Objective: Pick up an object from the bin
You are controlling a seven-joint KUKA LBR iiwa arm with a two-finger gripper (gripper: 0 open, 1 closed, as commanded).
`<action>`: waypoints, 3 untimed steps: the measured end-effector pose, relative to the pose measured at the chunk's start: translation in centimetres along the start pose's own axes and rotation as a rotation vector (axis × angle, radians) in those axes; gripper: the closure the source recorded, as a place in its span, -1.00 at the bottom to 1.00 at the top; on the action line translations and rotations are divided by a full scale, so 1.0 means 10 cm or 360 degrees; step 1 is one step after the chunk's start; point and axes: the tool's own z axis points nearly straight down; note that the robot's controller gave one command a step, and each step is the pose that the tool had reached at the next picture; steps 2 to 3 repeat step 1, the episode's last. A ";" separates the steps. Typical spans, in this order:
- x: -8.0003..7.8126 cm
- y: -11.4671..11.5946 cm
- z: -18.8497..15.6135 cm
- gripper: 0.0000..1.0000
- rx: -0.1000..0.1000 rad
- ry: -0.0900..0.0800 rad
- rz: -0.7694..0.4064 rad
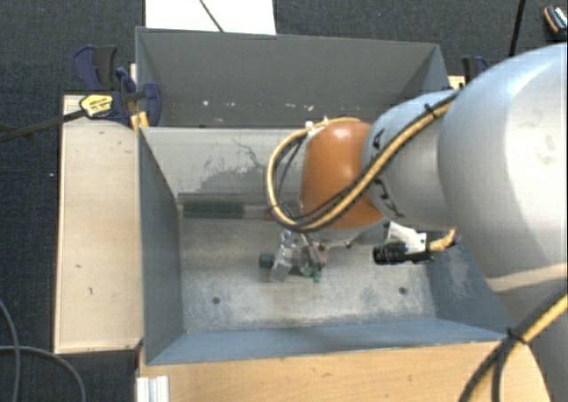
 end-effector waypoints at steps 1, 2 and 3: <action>0.18 0.40 -1.48 1.00 -0.0008 -0.0014 -0.0200; 0.18 0.40 -1.48 1.00 -0.0008 -0.0014 -0.0200; 0.18 0.40 -1.48 1.00 -0.0008 -0.0014 -0.0200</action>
Offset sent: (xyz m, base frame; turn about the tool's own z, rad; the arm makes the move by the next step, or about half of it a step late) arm -0.0058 0.0412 0.1429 -0.1312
